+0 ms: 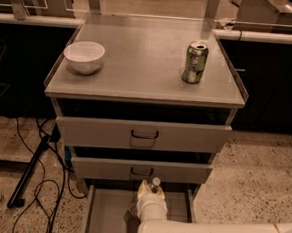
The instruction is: Place water bottle into bottom drawer
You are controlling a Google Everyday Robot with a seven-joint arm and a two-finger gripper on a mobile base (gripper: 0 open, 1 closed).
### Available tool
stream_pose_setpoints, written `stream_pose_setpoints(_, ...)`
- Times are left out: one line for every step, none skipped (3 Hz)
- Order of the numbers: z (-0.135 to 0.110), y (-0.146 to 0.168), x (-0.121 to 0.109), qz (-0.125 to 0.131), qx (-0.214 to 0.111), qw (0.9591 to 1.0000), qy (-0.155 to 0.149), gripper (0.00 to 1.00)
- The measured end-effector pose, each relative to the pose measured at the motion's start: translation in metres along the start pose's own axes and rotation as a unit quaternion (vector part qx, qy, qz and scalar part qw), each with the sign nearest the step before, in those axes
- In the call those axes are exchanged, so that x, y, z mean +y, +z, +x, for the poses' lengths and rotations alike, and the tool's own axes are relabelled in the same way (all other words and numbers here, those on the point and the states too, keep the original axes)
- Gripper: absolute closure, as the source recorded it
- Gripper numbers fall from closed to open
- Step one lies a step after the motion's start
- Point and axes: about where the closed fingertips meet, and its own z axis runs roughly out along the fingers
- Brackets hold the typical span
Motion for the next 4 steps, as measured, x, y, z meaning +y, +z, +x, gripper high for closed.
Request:
stream_pose_setpoints(-0.008, 0.000, 0.002, -0.025, 0.002, 0.9995, 0.021, 1.00)
stream_pose_setpoints(-0.033, -0.008, -0.007, -0.069, -0.016, 0.9960, 0.055, 1.00)
stream_pose_setpoints(-0.035, -0.015, 0.012, -0.116, -0.015, 0.9923, 0.041, 1.00)
stream_pose_setpoints(-0.034, -0.014, 0.012, -0.120, -0.013, 0.9918, 0.042, 1.00)
